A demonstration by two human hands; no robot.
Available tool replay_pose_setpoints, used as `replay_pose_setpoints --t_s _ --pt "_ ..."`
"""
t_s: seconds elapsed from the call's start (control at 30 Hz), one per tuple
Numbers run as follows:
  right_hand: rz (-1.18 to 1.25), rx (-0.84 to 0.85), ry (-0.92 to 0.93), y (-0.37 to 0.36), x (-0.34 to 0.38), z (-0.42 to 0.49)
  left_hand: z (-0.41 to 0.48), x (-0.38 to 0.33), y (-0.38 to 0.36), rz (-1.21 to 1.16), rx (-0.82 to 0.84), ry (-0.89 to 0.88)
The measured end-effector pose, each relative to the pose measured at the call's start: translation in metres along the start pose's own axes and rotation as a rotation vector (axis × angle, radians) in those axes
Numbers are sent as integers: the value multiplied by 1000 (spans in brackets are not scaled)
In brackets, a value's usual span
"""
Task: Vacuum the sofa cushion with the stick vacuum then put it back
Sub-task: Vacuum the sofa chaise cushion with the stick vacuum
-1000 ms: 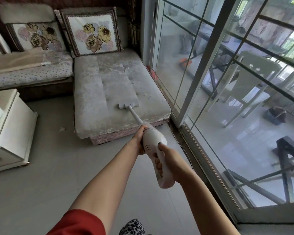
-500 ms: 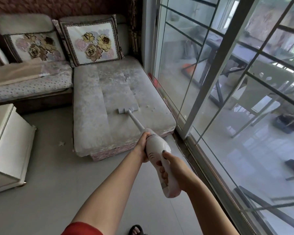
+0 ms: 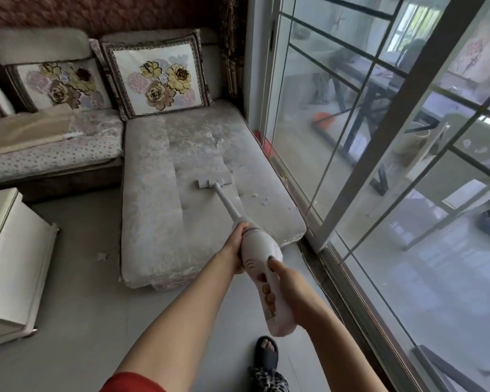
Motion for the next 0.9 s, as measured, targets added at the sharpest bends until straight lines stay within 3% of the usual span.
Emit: replay_pose_setpoints --t_s 0.53,0.9 --pt "-48 56 -6 -32 133 140 102 -160 -1 -30 -70 -65" --pt "-176 42 66 -58 220 203 153 -250 1 7 -59 -4"
Point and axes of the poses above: each hand's wrist, its own z-axis towards the middle knuckle, its own y-axis out of the back of the hand, x = y × z, the point moved 5 cm from there along z, towards the middle knuckle, and after that the axes turned 1 degree about y, right-handed, at the moved point
